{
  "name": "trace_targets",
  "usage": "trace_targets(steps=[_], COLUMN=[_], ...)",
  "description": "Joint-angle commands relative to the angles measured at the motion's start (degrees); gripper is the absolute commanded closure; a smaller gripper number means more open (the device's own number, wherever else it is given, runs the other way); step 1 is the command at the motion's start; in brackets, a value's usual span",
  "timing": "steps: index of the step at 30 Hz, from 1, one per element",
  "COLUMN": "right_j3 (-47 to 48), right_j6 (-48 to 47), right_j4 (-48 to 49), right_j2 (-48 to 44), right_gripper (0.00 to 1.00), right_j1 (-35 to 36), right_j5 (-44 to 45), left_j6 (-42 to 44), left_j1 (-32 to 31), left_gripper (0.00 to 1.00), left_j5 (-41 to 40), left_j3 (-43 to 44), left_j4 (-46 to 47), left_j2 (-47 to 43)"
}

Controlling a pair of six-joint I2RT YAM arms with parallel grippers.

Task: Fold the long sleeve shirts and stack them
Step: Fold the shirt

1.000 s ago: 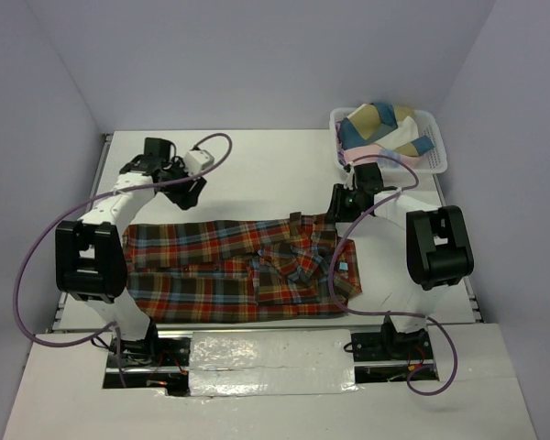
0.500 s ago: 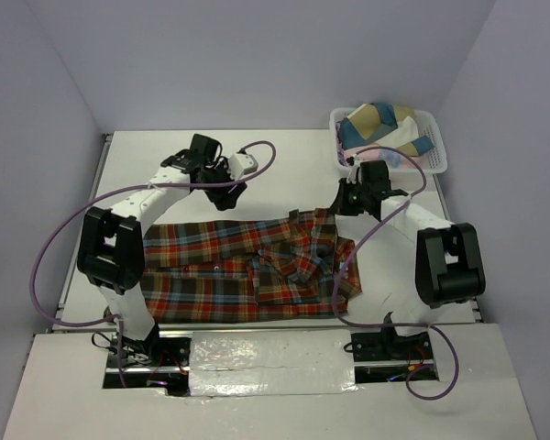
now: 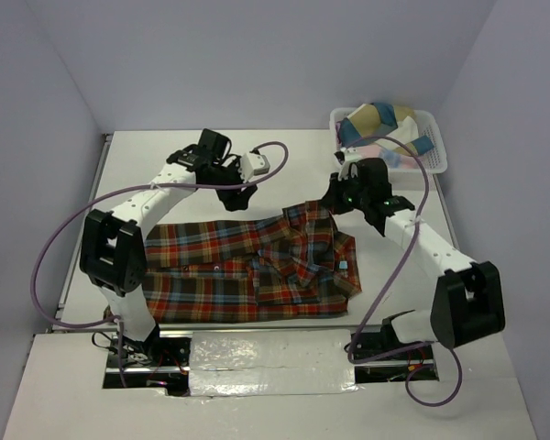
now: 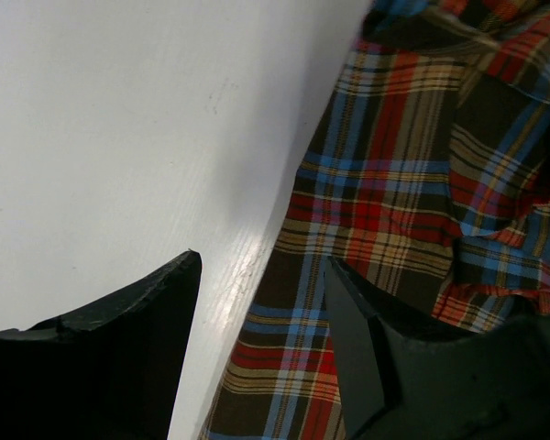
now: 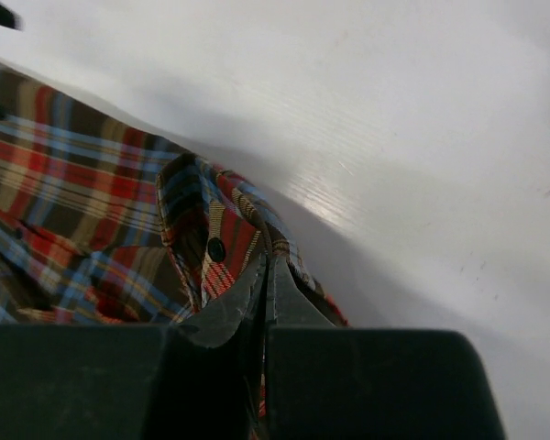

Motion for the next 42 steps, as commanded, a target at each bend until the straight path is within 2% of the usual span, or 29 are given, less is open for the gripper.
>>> trace_targets(steps=[1,4,6,7,10,18,24,29,37,39,42], right_j3=[1.30,3.76,5.16,5.60,7.10,9.56,7.72,7.45,8.25,7.72,7.45], right_j6=[-1.48,-1.57,-1.65,-1.57,-1.48,-0.86,-1.04,-0.87,1.76,2.30,2.48], right_j4=[-1.53,-2.41,-2.59,-2.76,-3.03,-2.24,-1.36,-2.23,-6.36,-6.54,-5.75], right_j2=[6.40,12.04,15.46,16.52,19.61,21.99,18.47,17.24,19.87,19.61,17.68], right_gripper=[1.00,0.97,0.85,0.71,0.59,0.58,0.54,0.55,0.55,0.52,0.43], right_j1=[-0.26,-0.35,-0.26,-0.35,-0.35,-0.35,1.23,2.55,3.43,3.26,2.64], right_j5=[1.63,2.59,2.60,2.60,3.03,5.22,14.63,12.35,16.56,20.24,18.52], left_j6=[0.06,-2.49,-3.63,-3.99,-5.22,-5.48,-4.69,-4.96,-4.69,-4.43,-3.99], left_j1=[-1.57,-1.84,-1.92,-2.01,-2.45,-2.80,-2.81,-2.80,-2.89,-2.89,-2.89], left_gripper=[0.31,0.32,0.32,0.32,0.32,0.32,0.32,0.32,0.32,0.32,0.32], left_j5=[0.76,0.58,0.49,0.49,0.23,0.05,-0.48,-0.91,-1.44,-1.70,-1.79], left_j3=[3.82,5.94,6.29,6.21,6.29,4.01,3.13,3.39,3.13,2.78,2.16], left_j4=[-1.58,-1.58,-1.06,-0.10,0.88,2.20,2.11,1.76,1.49,1.49,1.32], left_j2=[1.76,4.68,5.64,5.82,6.70,6.97,7.05,8.02,7.76,7.58,7.14])
